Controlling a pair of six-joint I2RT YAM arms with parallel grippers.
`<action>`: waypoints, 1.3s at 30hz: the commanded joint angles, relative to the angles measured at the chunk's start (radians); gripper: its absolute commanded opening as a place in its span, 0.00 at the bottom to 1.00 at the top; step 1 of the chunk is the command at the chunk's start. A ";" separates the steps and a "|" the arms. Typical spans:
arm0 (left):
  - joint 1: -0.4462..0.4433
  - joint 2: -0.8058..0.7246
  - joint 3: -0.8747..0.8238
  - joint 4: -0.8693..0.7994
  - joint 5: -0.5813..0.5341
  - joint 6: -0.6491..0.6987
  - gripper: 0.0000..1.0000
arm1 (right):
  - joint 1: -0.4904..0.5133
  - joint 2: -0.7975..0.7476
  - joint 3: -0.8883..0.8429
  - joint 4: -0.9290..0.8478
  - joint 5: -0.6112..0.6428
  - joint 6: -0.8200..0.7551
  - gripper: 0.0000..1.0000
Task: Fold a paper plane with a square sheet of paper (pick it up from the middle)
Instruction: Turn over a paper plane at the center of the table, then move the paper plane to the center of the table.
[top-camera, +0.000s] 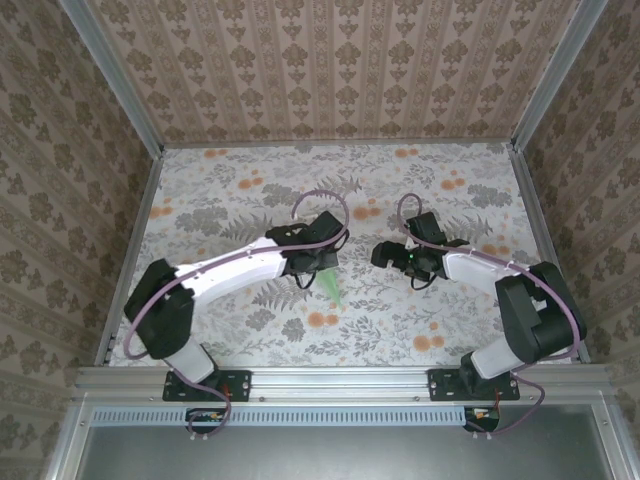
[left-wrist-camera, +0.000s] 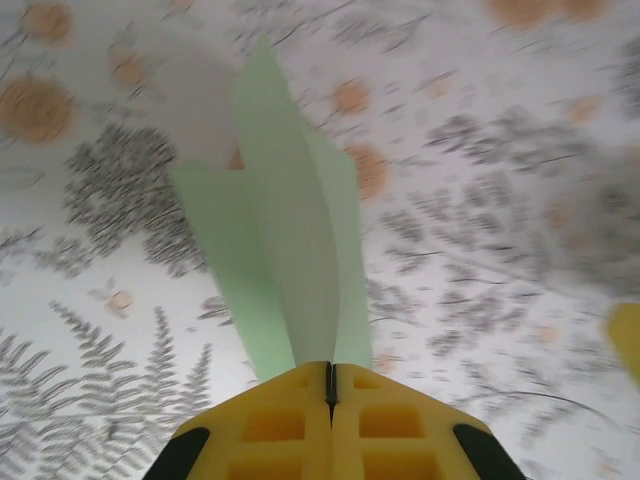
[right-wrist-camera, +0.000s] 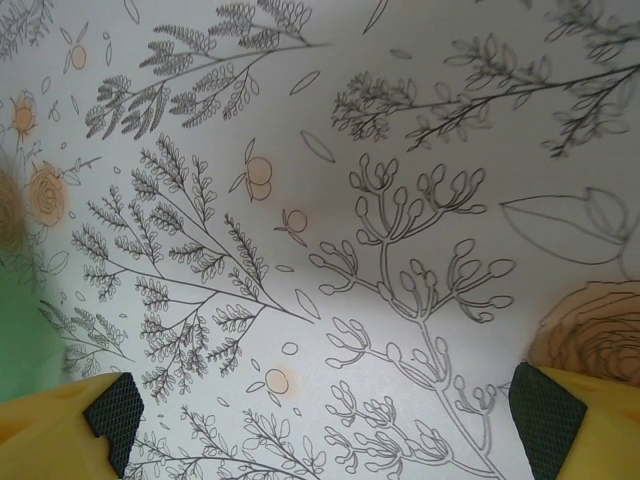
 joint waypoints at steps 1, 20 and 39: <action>0.026 -0.047 -0.095 0.212 0.105 0.104 0.00 | -0.010 -0.080 -0.001 -0.025 0.054 -0.027 0.98; 0.175 -0.080 -0.533 0.746 0.342 -0.044 0.00 | 0.247 -0.110 0.013 0.083 -0.089 0.017 0.76; 0.185 -0.139 -0.633 0.748 0.309 -0.068 0.00 | 0.441 0.205 0.222 0.006 -0.027 0.046 0.57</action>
